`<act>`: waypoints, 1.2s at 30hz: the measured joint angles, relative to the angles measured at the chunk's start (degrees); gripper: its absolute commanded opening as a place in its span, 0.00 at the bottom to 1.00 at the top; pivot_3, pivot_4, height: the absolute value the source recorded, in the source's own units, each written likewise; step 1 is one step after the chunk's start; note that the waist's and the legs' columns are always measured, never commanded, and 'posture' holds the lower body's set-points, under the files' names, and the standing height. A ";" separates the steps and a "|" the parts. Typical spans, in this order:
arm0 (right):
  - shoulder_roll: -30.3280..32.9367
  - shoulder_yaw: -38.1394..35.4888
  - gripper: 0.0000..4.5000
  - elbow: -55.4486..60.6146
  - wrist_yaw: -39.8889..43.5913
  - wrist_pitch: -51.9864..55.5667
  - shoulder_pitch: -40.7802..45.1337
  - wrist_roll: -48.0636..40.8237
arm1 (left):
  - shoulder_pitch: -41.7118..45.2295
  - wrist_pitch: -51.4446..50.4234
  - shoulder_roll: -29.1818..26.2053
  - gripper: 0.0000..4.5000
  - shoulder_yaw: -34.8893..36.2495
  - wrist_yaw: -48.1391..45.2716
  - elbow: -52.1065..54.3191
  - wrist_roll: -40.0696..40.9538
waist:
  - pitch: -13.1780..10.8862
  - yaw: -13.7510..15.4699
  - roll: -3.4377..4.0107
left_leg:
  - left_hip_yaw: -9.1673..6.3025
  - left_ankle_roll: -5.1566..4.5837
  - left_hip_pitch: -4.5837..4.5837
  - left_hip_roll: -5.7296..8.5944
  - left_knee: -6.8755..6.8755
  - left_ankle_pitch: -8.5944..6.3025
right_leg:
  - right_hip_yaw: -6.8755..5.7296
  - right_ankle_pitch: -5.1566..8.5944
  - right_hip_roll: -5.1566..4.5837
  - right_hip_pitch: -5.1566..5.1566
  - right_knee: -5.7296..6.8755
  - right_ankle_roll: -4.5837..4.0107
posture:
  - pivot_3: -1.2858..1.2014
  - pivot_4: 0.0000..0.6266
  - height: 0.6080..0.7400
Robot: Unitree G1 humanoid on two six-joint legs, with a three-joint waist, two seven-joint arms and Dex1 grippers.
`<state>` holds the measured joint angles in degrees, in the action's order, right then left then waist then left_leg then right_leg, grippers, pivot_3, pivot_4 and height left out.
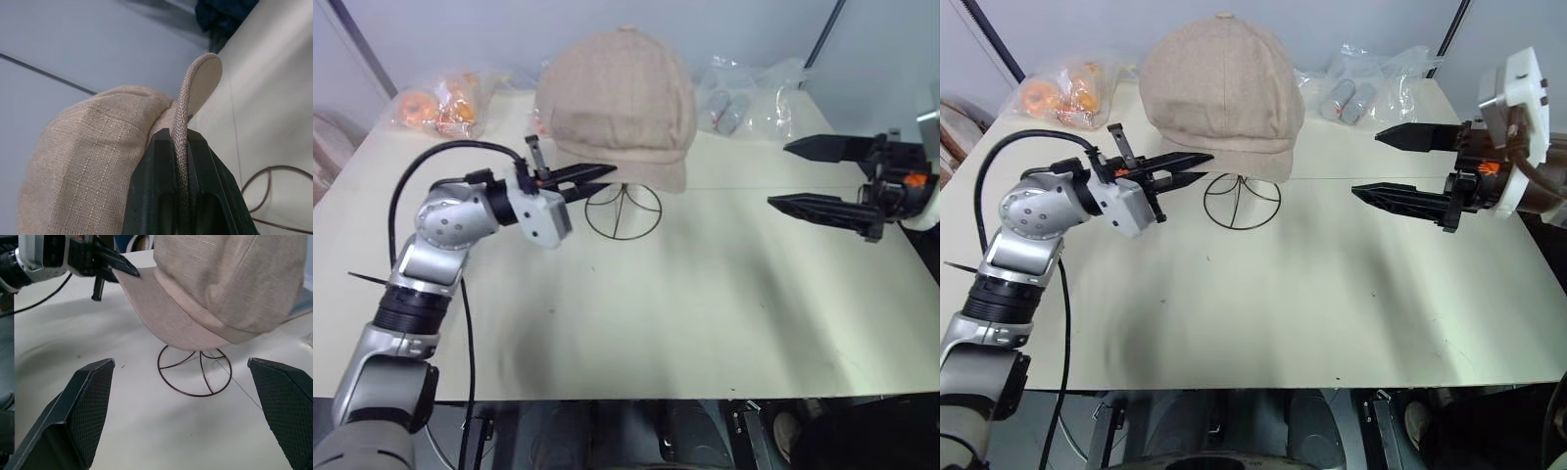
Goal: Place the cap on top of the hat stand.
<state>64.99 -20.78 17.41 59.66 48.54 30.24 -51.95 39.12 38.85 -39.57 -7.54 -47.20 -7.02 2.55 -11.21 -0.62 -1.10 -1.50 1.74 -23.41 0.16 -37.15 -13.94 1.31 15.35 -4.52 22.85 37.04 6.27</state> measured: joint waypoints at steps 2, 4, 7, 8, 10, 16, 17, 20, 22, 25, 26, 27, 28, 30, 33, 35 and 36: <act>-0.01 0.67 1.00 -0.43 0.23 -0.10 1.11 0.01 | 0.06 1.84 -0.53 0.02 0.05 -1.12 -1.67 1.03 | 0.00 -0.01 0.00 | 0.00 0.00 0.00 0.00 0.01 0.00 | 0.00 0.00 0.00 0.01 0.00 0.00 | 0.52 0.24 1.00; -0.01 1.24 1.00 -0.91 0.25 -0.07 3.04 -0.15 | 0.07 3.11 -0.69 0.02 0.24 -1.87 -3.03 1.95 | 0.00 -0.09 0.00 | 0.00 0.00 0.00 -0.02 0.01 0.00 | 0.00 0.00 0.01 0.02 0.01 0.00 | 0.52 0.24 1.00; -0.38 1.96 1.00 -1.95 0.13 0.02 5.73 -0.58 | 0.10 3.94 -0.69 0.02 0.42 -2.37 -4.03 2.47 | 0.00 -0.14 0.00 | 0.00 0.00 0.00 -0.02 0.02 0.00 | -0.01 0.00 0.01 0.02 0.01 0.00 | 0.52 0.24 1.00; -0.63 2.33 1.00 -2.19 -0.05 0.05 6.64 -0.64 | 0.13 4.21 -0.67 0.09 0.44 -2.37 -4.19 2.55 | 0.00 -0.15 0.00 | 0.00 0.00 0.00 -0.02 0.02 0.00 | 0.00 0.00 0.01 0.02 0.01 0.00 | 0.52 0.24 1.00; -1.05 3.01 1.00 -2.97 -0.27 0.06 8.14 -0.64 | 0.13 4.34 -0.53 0.26 0.33 -2.72 -4.42 2.68 | 0.00 -0.09 0.01 | 0.00 0.00 0.00 -0.02 0.02 0.00 | -0.01 0.00 0.01 0.02 0.01 0.00 | 0.52 0.24 1.00; -2.09 5.79 1.00 -5.24 0.43 -0.68 9.52 0.69 | -2.15 1.84 -0.97 0.95 0.70 -3.03 -3.45 2.73 | -0.01 -0.09 0.01 | 0.00 0.00 -0.05 -0.02 0.02 0.00 | -0.01 0.00 -0.01 0.08 0.01 0.00 | 0.52 0.24 1.00; -2.12 6.43 1.00 -5.49 0.79 -1.13 9.51 1.33 | -3.37 0.71 -1.09 1.00 1.25 -2.66 -2.18 2.73 | -0.01 -0.13 0.01 | 0.01 -0.01 -0.06 -0.02 0.03 0.00 | 0.00 0.00 -0.01 0.11 0.02 0.00 | 0.52 0.24 1.00; -2.26 7.23 1.00 -6.63 1.86 -1.93 9.53 2.50 | -6.65 -3.35 -2.73 1.00 2.96 -1.71 2.13 2.73 | -0.01 -0.18 0.01 | 0.01 -0.01 -0.09 -0.04 0.05 0.00 | 0.00 0.00 -0.01 0.16 0.03 0.01 | 0.52 0.24 1.00; -2.64 7.90 1.00 -7.68 2.57 -2.99 9.72 3.83 | -10.74 -9.56 -4.85 1.00 5.40 -1.05 6.99 4.05 | -0.01 -0.41 0.01 | 0.01 -0.01 -0.09 -0.09 0.07 -0.01 | 0.02 0.00 0.01 0.19 0.04 0.01 | 0.52 0.24 1.00; -2.89 9.27 1.00 -10.22 4.03 -4.72 9.15 6.64 | -20.35 -27.39 -9.69 1.00 10.87 -0.52 17.35 11.33 | -0.03 -0.54 0.03 | -0.03 -0.01 -0.09 -0.22 0.14 -0.01 | 0.06 0.00 0.01 0.26 0.05 0.00 | 0.52 0.24 1.00; -2.96 9.44 1.00 -11.06 4.46 -5.12 8.90 7.23 | -22.55 -32.80 -11.03 1.00 12.52 -0.46 19.65 14.16 | -0.05 -0.50 0.06 | -0.04 -0.01 -0.09 -0.22 0.14 -0.01 | 0.07 0.00 0.00 0.26 0.06 0.00 | 0.52 0.24 1.00; -3.03 9.85 1.00 -11.71 5.05 -5.48 8.71 7.97 | -25.24 -39.37 -12.83 1.00 15.05 -0.58 22.38 18.64 | -0.07 -0.49 0.04 | -0.04 -0.01 -0.10 -0.23 0.14 -0.01 | 0.06 0.00 0.02 0.29 0.06 0.00 | 0.52 0.24 1.00; -3.07 10.34 1.00 -12.34 5.76 -5.84 8.52 8.59 | -28.14 -46.41 -15.04 1.00 18.44 -1.29 24.70 23.66 | -0.07 -0.50 0.04 | -0.04 -0.01 -0.10 -0.24 0.14 -0.01 | 0.06 0.01 0.02 0.29 0.06 -0.02 | 0.52 0.24 1.00; -3.14 11.10 1.00 -13.65 6.90 -6.56 8.44 9.62 | -31.82 -56.01 -18.52 1.00 24.57 -3.11 26.19 31.17 | -0.10 -0.43 0.09 | -0.03 -0.01 -0.09 -0.23 0.14 -0.01 | 0.06 0.05 0.01 0.30 0.05 -0.08 | 0.52 0.24 1.00; -3.27 11.72 1.00 -15.55 8.52 -7.31 8.70 10.88 | -32.67 -68.16 -21.19 1.00 33.50 -4.91 24.70 40.73 | -0.11 -0.17 0.09 | 0.03 -0.01 -0.10 -0.20 0.12 -0.01 | 0.02 0.13 0.01 0.28 0.03 -0.21 | 0.52 0.24 1.00; -3.45 12.51 1.00 -16.79 9.68 -7.59 9.70 11.33 | -32.22 -74.46 -23.71 1.00 37.97 -7.85 21.07 45.87 | -0.11 -0.36 0.09 | 0.12 -0.01 -0.10 -0.18 0.13 -0.01 | 0.03 0.13 0.02 0.30 0.03 -0.21 | 0.52 0.24 1.00; -3.57 13.05 1.00 -17.98 10.51 -7.69 10.42 11.63 | -31.30 -77.38 -25.38 1.00 40.51 -9.89 17.86 47.93 | -0.11 -0.47 0.09 | 0.13 -0.01 -0.10 -0.13 0.14 -0.01 | 0.03 0.13 0.03 0.32 0.04 -0.21 | 0.52 0.24 1.00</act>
<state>61.42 -7.73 -0.57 70.17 40.85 40.66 -40.32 7.81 -38.52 -64.95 32.97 -57.09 10.84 50.48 -11.33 -1.09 -1.01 -1.36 1.73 -23.50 0.03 -37.01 -13.95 1.34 15.49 -4.49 23.17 37.08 6.05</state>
